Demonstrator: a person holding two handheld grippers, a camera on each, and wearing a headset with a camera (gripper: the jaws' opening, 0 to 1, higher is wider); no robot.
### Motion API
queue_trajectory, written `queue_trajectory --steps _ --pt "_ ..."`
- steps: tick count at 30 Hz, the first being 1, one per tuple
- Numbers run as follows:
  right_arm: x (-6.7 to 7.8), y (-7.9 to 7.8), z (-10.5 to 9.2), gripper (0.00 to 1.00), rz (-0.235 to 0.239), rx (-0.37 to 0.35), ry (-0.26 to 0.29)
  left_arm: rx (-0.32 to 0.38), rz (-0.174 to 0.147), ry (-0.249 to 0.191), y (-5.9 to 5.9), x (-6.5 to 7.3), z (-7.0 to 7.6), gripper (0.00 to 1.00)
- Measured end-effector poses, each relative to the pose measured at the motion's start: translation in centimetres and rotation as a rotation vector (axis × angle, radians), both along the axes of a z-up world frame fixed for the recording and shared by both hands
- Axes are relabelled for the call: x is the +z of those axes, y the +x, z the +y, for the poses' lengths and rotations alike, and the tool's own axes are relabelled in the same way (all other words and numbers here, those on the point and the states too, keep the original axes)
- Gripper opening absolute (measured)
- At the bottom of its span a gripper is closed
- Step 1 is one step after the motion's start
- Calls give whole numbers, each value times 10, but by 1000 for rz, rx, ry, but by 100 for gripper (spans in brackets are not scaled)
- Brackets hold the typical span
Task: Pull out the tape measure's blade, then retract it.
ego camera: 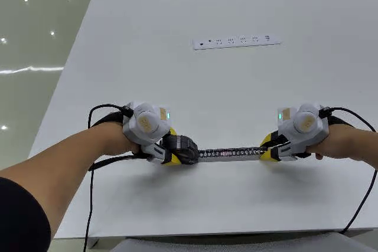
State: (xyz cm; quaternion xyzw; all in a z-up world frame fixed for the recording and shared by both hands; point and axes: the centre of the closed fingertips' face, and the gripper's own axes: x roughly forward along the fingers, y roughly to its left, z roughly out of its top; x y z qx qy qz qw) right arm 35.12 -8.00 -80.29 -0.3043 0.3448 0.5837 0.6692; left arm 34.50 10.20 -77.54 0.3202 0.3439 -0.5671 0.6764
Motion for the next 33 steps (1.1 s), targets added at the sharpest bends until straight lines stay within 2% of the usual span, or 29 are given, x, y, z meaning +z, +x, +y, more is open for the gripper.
queue_trajectory --steps 11,33 --pt "2 -1 -6 11 10 -14 -19 1 -1 -1 0 0 0 33" --pt "3 -4 -14 11 18 -29 -20 -2 -7 1 0 0 0 33"
